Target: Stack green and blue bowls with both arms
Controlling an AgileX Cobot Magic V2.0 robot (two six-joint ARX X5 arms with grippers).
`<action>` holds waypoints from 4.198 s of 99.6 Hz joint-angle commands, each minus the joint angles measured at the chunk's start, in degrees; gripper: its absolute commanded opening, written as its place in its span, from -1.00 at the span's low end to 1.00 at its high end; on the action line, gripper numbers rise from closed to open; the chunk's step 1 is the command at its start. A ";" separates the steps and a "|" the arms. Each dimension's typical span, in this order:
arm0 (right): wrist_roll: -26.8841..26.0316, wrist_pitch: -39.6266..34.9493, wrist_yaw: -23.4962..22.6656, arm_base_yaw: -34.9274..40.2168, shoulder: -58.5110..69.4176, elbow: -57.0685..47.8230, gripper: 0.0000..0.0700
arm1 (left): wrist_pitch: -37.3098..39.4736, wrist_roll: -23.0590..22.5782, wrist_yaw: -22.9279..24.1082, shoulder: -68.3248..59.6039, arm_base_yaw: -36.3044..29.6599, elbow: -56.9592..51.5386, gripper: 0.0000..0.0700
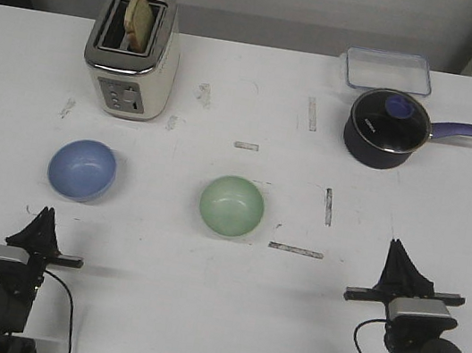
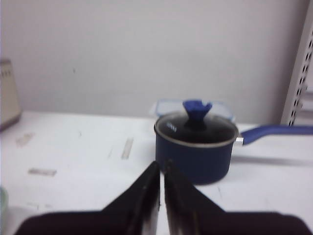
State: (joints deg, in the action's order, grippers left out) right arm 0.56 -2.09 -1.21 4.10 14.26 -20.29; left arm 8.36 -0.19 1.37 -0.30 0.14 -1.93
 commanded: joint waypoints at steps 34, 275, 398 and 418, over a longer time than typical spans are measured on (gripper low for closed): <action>-0.74 0.83 0.13 0.07 -2.34 -0.15 -0.98 | 0.74 2.62 0.13 0.11 0.07 1.16 -1.00; -0.74 0.83 0.13 0.07 -2.34 -0.15 -0.98 | -49.31 12.61 -16.44 -82.82 15.87 -66.93 0.44; -0.74 0.83 0.13 0.07 -2.34 -0.15 -0.98 | -60.59 13.55 -16.46 -91.52 6.49 -81.70 -1.00; -0.74 0.83 0.13 0.07 -2.34 -0.15 -0.98 | -58.77 18.67 -16.44 -91.97 -4.66 -84.06 -1.00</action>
State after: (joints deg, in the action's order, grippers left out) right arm 0.56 -1.89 -1.21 4.10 12.03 -20.29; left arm -50.89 15.05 -14.83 -91.55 -1.32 -84.53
